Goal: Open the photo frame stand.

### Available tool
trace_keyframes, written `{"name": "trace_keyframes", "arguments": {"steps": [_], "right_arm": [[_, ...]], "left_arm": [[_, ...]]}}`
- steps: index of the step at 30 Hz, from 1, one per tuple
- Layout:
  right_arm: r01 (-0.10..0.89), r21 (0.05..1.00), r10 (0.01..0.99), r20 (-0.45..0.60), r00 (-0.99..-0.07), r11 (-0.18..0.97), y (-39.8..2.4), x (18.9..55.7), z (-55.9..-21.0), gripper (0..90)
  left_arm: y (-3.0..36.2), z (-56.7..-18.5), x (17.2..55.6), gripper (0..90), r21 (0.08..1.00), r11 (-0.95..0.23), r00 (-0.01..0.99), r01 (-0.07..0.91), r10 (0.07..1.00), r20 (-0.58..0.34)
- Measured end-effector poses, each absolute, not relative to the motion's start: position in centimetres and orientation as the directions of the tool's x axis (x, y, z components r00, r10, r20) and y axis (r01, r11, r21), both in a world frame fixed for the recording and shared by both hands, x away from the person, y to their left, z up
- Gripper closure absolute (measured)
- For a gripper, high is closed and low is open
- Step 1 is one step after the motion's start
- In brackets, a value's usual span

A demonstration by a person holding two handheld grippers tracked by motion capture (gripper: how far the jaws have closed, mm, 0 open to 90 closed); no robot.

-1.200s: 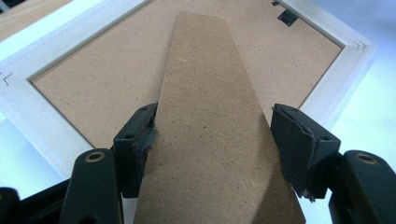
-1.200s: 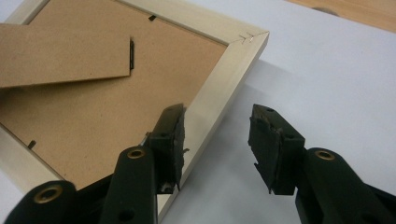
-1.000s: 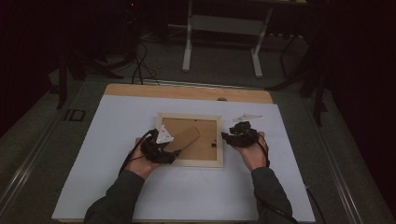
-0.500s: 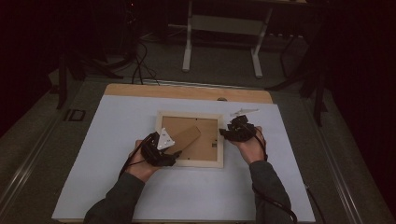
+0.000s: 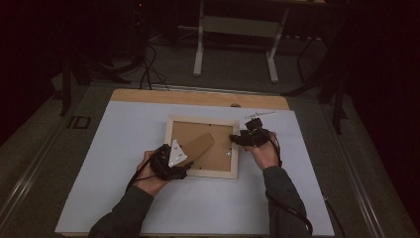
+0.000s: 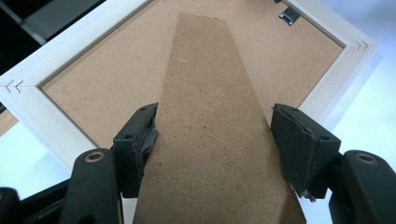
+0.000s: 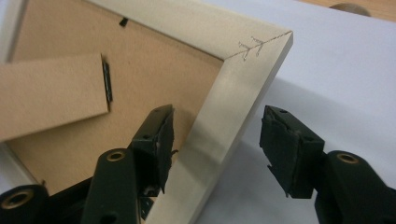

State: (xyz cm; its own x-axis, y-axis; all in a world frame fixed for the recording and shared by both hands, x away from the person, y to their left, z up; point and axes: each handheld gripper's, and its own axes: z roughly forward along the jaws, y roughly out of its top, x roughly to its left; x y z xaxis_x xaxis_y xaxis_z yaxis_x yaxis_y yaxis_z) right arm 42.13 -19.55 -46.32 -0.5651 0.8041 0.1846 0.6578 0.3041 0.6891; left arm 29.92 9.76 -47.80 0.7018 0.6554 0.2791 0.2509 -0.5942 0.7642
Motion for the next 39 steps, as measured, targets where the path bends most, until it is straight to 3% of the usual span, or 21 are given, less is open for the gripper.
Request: {"name": "trace_keyframes", "arguments": {"steps": [13,17,20,39], "right_arm": [[0.733,0.642,0.756,0.361,-0.546,0.222,-20.3,43.3,-47.2,46.4],[0.743,0.642,0.728,0.415,-0.545,0.190,-20.9,43.3,-47.4,52.4],[0.739,0.650,0.738,0.408,-0.538,0.179,-21.3,43.2,-47.3,56.9],[0.706,0.690,0.755,0.376,-0.538,0.159,-21.3,42.4,-46.5,58.6]], "left_arm": [[9.9,-48.1,29.4,36.4,0.782,-0.590,0.700,0.199,0.644,0.308],[10.1,-48.1,29.4,36.4,0.792,-0.580,0.703,0.191,0.644,0.302],[10.2,-48.2,29.5,36.3,0.793,-0.576,0.703,0.197,0.647,0.295],[10.6,-48.5,29.9,33.8,0.808,-0.550,0.721,0.210,0.645,0.252]]}}
